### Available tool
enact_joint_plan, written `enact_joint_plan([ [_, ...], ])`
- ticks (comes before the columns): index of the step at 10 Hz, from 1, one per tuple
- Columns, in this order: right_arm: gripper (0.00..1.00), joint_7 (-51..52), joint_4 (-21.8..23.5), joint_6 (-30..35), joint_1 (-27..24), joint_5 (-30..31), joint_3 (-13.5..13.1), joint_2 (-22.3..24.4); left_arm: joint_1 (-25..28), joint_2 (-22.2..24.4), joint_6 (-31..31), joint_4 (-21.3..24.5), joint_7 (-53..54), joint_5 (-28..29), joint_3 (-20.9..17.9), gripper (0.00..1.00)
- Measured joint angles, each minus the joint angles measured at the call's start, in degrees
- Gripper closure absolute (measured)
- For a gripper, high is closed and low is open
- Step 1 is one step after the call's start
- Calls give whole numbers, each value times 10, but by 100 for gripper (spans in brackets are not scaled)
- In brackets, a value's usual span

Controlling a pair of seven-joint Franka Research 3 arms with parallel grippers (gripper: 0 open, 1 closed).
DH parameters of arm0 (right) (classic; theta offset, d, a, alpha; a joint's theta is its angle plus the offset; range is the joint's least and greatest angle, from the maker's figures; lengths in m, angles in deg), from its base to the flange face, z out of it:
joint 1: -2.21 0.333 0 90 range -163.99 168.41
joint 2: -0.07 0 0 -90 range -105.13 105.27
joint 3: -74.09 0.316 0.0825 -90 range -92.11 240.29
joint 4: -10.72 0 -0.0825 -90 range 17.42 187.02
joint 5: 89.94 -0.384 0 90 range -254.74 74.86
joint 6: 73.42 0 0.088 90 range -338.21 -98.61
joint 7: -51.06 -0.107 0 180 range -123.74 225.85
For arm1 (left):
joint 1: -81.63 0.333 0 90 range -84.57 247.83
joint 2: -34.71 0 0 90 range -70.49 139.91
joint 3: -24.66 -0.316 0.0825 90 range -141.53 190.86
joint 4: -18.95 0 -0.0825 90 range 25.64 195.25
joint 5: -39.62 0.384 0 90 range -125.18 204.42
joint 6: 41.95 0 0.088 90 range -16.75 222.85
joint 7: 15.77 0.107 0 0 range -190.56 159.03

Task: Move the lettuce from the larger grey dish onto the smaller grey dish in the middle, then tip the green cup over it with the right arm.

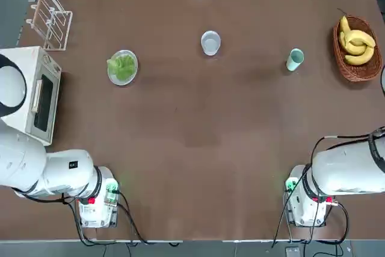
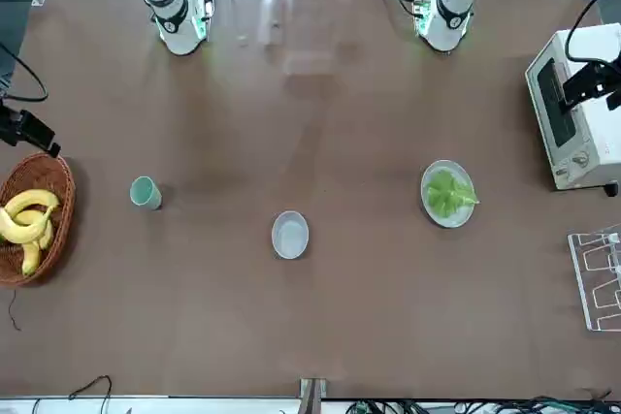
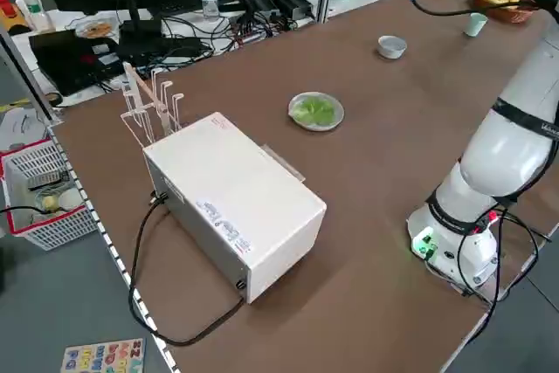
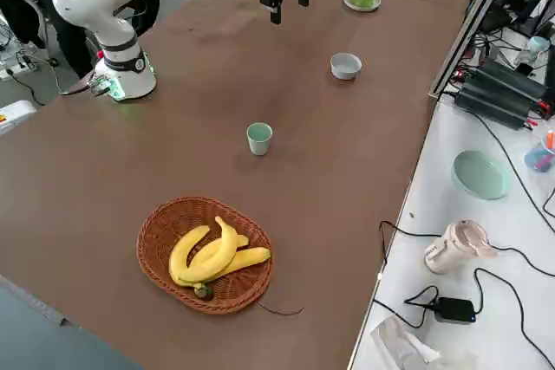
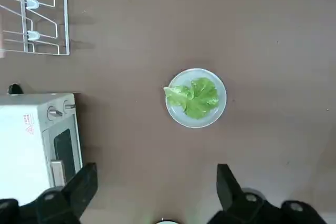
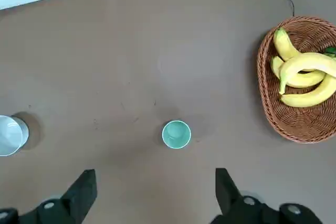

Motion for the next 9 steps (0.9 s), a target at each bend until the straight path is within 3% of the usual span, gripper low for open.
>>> enact_joint_plan([
  [6, 0, 126, 9, 7, -20, 0, 0, -1, 20, -43, 0, 2, -4, 0, -12, 0],
  [7, 0, 188, 14, 7, -23, -1, 0, -2, 24, -63, 0, 3, -11, 0, -13, 0],
  [9, 0, 372, 27, -1, -59, -67, 0, -13, 23, -106, 6, 6, -36, 0, -12, 0],
])
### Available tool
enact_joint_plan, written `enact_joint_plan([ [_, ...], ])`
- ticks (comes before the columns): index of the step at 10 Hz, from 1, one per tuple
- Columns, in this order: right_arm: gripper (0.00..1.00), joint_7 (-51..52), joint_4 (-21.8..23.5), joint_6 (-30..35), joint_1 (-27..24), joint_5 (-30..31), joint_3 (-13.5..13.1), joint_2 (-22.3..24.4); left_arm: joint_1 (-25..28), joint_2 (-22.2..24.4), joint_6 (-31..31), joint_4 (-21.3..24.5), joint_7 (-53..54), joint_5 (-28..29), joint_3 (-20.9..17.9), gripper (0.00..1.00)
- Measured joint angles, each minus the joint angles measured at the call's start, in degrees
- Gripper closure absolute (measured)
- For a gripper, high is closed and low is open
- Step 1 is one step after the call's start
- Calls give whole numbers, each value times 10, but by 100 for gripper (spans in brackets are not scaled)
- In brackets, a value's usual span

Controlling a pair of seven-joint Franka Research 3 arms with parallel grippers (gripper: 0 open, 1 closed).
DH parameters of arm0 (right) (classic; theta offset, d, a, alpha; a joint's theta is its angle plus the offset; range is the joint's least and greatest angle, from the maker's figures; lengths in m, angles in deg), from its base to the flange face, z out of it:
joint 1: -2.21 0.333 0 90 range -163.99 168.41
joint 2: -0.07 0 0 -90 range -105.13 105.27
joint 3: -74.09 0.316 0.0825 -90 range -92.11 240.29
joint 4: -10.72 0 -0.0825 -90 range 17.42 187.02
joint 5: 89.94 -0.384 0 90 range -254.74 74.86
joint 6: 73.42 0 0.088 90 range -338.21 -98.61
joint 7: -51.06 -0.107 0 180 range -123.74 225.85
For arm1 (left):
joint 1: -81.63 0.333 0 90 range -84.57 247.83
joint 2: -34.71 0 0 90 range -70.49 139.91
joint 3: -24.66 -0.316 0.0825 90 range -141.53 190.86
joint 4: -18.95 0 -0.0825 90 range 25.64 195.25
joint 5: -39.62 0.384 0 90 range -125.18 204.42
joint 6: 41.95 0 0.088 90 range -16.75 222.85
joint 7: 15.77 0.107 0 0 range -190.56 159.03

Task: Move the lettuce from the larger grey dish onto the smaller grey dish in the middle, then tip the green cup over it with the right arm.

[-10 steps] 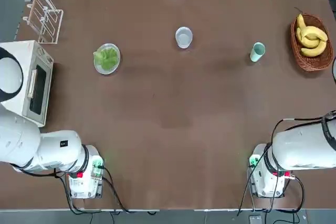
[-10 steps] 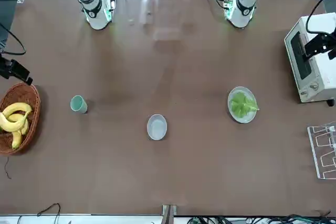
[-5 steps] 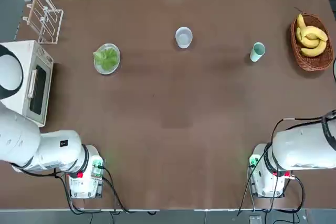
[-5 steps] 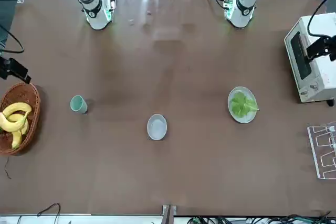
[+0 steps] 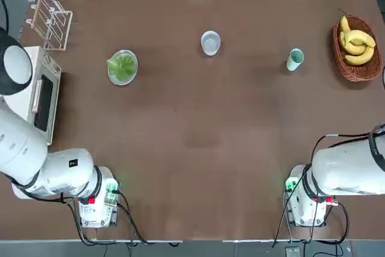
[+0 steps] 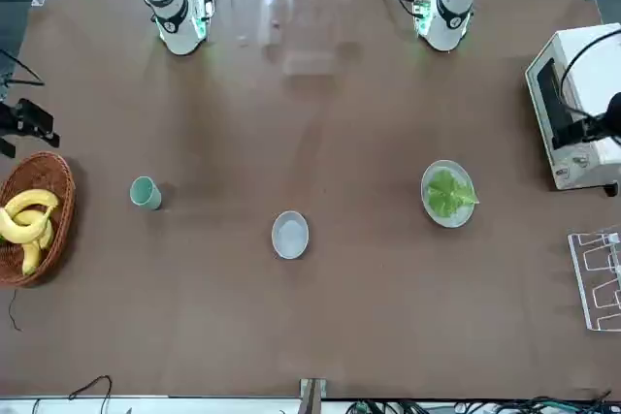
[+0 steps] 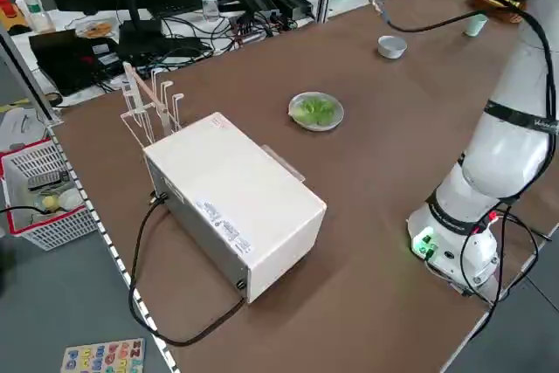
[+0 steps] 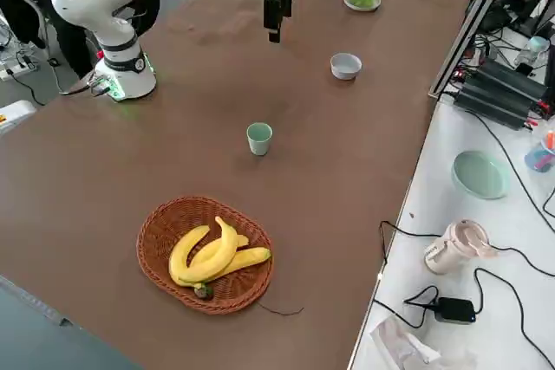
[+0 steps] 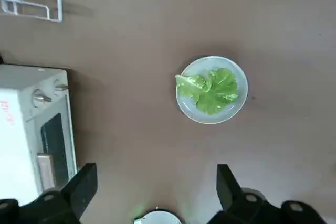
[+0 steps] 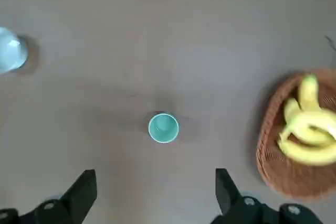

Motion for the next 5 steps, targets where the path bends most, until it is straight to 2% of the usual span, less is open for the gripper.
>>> enact_joint_plan([
  [2, 0, 167, 22, -10, -50, -68, -1, -22, -2, -44, 50, 17, -53, 0, 3, 0],
  [3, 0, 239, 37, -24, -67, -100, -2, -34, -4, -60, 104, 46, -93, 0, 9, 0],
  [5, 0, 389, 72, -61, -90, -147, -2, -56, -11, -66, 207, 136, -191, 0, 21, 0],
])
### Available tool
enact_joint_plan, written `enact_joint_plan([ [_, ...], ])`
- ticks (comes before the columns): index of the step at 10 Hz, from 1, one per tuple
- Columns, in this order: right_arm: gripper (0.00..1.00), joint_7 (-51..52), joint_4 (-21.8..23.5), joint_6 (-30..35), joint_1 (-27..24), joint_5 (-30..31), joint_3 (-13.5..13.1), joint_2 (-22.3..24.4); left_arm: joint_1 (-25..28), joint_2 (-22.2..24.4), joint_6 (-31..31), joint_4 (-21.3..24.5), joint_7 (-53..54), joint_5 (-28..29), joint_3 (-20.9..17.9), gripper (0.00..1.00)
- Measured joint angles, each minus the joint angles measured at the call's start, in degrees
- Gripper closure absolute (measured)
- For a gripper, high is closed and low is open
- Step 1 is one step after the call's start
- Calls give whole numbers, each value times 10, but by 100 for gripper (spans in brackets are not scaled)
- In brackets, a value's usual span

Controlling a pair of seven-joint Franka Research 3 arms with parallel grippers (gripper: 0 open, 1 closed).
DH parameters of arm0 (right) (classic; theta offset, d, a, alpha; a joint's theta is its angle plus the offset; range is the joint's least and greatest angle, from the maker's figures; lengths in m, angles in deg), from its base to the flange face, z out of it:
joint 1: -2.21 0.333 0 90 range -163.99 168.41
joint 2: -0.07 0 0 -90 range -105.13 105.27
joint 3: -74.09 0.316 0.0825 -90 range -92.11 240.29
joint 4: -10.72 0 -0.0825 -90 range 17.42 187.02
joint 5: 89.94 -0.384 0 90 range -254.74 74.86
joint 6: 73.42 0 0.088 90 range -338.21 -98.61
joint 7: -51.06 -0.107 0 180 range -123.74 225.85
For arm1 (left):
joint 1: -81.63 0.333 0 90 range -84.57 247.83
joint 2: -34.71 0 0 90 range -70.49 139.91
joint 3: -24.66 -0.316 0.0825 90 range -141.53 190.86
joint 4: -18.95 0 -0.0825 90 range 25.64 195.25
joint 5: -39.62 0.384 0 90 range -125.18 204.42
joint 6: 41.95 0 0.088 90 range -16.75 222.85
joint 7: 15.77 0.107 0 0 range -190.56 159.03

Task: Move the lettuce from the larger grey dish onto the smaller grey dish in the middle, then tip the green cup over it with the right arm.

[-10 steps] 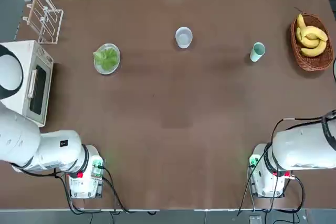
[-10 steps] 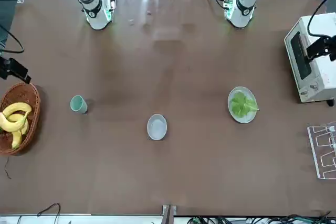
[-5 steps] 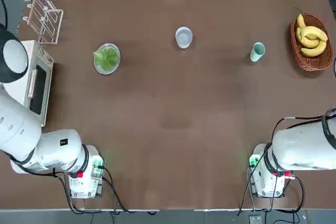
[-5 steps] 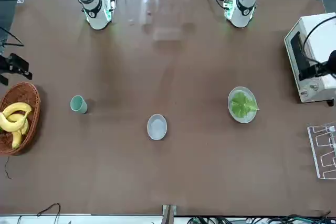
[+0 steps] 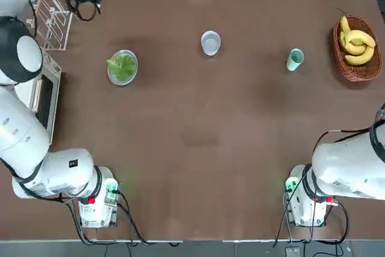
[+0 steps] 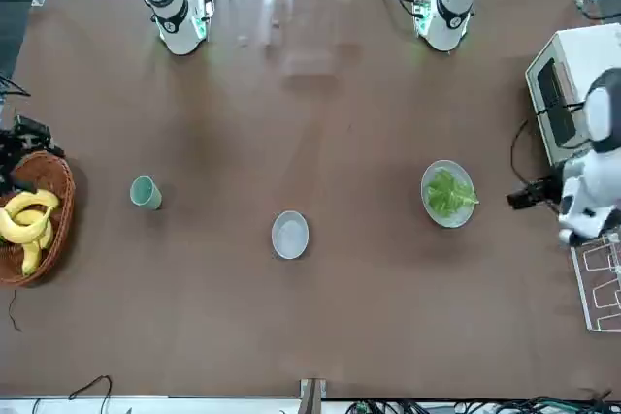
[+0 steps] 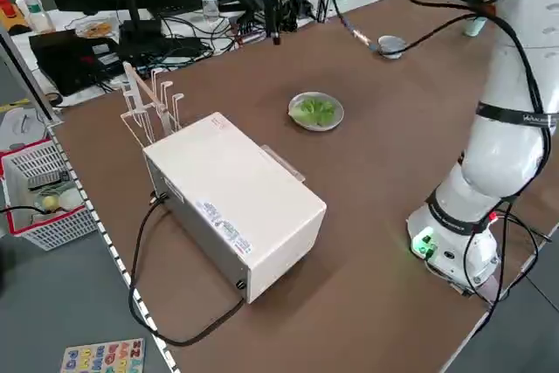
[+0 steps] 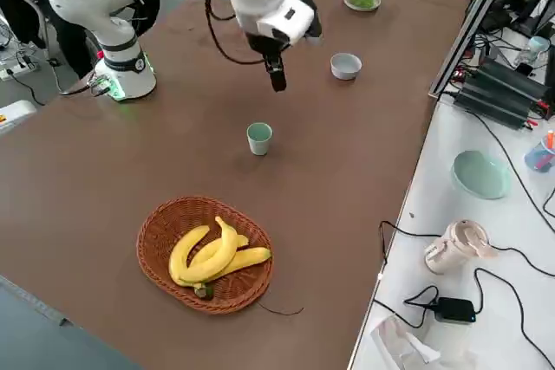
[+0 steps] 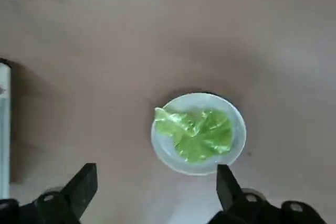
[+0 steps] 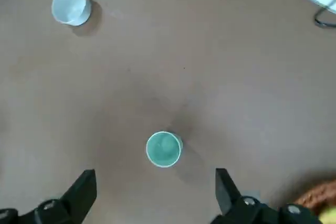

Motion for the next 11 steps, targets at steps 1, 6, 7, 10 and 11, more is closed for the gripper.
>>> enact_joint_plan([
  [1, 0, 71, 9, -5, -14, -30, 0, -16, -1, 1, 41, 40, -34, 0, 2, 0],
  [6, 0, 341, 15, -5, -75, -151, 0, -108, 2, 2, 148, 137, -141, 0, 2, 4],
  [7, 0, 383, 17, -5, -81, -167, 0, -123, 2, -1, 186, 162, -155, 0, 2, 4],
  [10, 0, 516, 23, -6, -123, -191, 26, -183, 1, -7, 253, 235, -171, 0, 3, 6],
  [11, 0, 550, 22, -7, -155, -191, 57, -202, 1, -7, 259, 240, -177, 0, 4, 7],
])
